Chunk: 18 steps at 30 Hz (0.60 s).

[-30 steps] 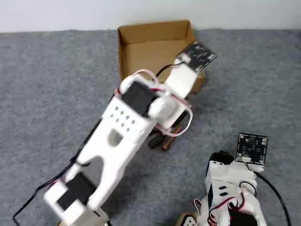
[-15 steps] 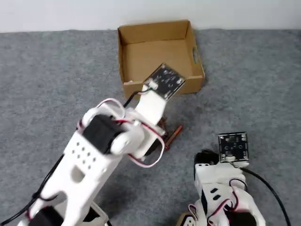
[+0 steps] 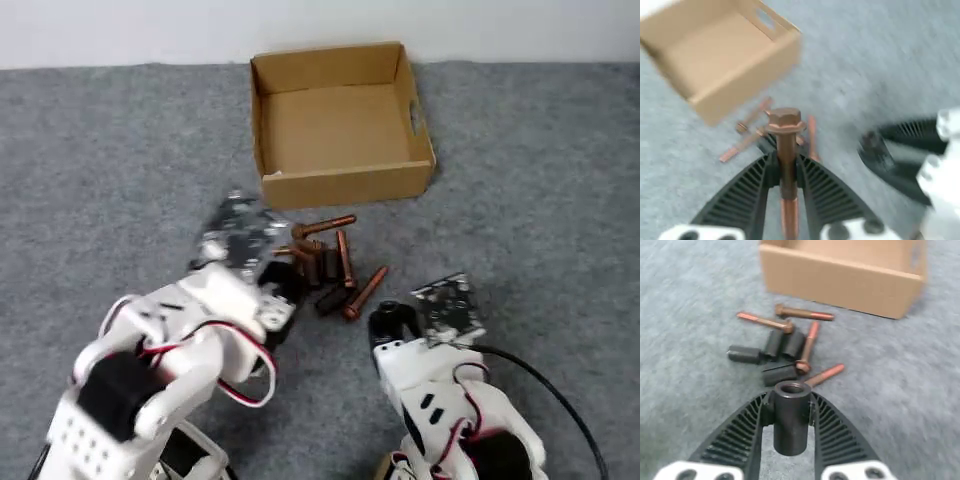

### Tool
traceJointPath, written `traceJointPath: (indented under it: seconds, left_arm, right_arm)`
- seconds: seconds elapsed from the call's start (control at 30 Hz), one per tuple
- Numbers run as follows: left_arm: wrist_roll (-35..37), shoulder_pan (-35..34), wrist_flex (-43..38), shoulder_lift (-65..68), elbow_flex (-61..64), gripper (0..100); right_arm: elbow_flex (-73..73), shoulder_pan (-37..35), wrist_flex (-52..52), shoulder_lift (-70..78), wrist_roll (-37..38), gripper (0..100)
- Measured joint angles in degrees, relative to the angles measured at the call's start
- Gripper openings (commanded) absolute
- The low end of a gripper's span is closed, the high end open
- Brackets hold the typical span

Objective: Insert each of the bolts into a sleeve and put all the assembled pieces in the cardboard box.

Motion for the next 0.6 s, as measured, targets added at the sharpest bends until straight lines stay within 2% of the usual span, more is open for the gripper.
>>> traceJointPath:
  seconds: [0.07,0.17,0.37,0.6]
  left_arm:
    - [0.0,-4.04,-4.4,-5.01,5.1,0]
    - [0.09,-7.74,-10.29,-12.57,12.22,0]
    - [7.47,-8.62,-19.52,-26.55,24.09,0]
    - [13.19,-6.07,-21.36,-34.37,32.26,0]
  right_arm:
    - [1.05,-3.43,-1.41,0.18,2.2,1.0]
    - [2.9,-4.84,-4.31,-0.09,4.66,1.0]
    - [6.42,-6.59,-11.34,0.44,6.15,1.1]
    - [9.67,-14.59,-17.76,0.09,6.33,1.1]
